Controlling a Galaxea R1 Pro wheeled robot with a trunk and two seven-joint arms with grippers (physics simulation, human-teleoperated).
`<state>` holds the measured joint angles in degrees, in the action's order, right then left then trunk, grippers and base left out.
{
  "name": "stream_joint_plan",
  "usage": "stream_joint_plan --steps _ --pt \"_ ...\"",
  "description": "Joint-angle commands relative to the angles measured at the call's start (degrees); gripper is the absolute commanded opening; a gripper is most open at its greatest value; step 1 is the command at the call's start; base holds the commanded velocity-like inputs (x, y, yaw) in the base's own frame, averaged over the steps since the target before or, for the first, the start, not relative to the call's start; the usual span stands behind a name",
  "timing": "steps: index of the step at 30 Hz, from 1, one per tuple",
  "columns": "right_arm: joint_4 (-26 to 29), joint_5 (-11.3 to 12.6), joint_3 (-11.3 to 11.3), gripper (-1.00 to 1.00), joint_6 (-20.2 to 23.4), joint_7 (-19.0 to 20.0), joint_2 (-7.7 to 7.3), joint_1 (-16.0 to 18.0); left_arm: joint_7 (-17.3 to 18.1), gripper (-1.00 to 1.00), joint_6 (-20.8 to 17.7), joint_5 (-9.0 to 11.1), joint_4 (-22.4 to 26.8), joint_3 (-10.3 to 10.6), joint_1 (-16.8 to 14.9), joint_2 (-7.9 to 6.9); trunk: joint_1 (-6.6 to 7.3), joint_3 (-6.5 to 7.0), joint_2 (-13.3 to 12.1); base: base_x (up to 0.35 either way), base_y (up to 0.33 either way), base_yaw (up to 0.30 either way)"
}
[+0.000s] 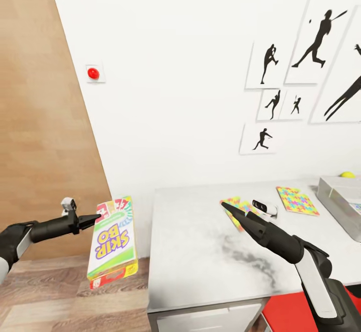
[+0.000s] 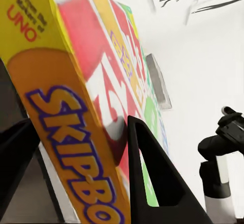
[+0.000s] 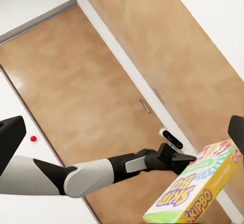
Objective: Put all the toys in the child's room - the three board games (two on the bed and one on the table), the two jigsaw puzzles on the table, and the tennis ball on the table - inside the toy box on the table in the child's room.
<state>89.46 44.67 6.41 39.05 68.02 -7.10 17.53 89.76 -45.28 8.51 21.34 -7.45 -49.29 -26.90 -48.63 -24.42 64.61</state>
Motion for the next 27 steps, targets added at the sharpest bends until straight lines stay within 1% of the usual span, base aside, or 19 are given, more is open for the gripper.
stream_joint_plan --steps 1,2,3,5,7,13,17,22,27 --pt "0.0 0.3 0.0 1.00 0.4 0.0 -0.05 0.0 0.2 -1.00 -0.6 0.0 0.0 0.0 0.0 -1.06 0.22 0.22 -0.4 0.000 0.000 0.000" --pt "0.0 0.3 0.0 1.00 0.4 0.0 -0.07 0.0 0.2 -1.00 -0.6 0.0 0.0 0.0 0.0 -1.96 0.44 0.49 -0.8 0.000 0.000 0.000" --pt "-0.1 0.3 0.1 1.00 0.4 0.0 -0.07 0.0 0.2 -1.00 -0.7 0.0 0.0 0.0 0.0 -2.36 0.66 0.76 -1.2 0.000 0.000 0.000" --pt "-0.1 0.2 0.1 1.00 0.4 0.0 -0.09 0.0 0.2 -1.00 -1.1 0.0 0.0 0.0 0.0 -3.73 1.10 1.31 -2.0 0.000 0.000 0.000" --pt "-0.1 0.2 0.0 1.00 0.4 -0.1 -0.06 0.0 0.2 -1.00 -1.4 0.0 0.0 0.0 0.0 -4.56 1.54 1.85 -2.8 0.000 0.000 0.000" --pt "-0.1 0.0 0.1 1.00 0.4 -0.1 -0.02 0.0 0.2 -1.00 -1.5 0.0 0.1 -0.1 0.0 -5.10 2.86 3.49 -5.2 0.000 0.000 0.000" --pt "-0.1 -1.1 0.0 1.00 0.2 -0.1 0.02 0.0 0.2 -1.00 -1.6 0.0 0.3 0.0 0.0 -5.17 3.74 4.58 -6.8 0.000 0.000 0.000" --pt "-0.1 -1.6 0.0 1.00 -2.0 -0.2 -0.01 0.0 0.2 -1.00 -1.6 -0.1 0.4 0.0 0.0 -5.14 4.83 5.94 -8.8 0.000 0.000 0.000" --pt "-0.1 -1.6 0.0 1.00 -2.4 -0.2 0.03 0.0 0.2 -1.00 -1.6 -0.1 0.4 0.0 0.0 -5.12 5.93 7.30 -10.8 -0.101 0.000 0.000"
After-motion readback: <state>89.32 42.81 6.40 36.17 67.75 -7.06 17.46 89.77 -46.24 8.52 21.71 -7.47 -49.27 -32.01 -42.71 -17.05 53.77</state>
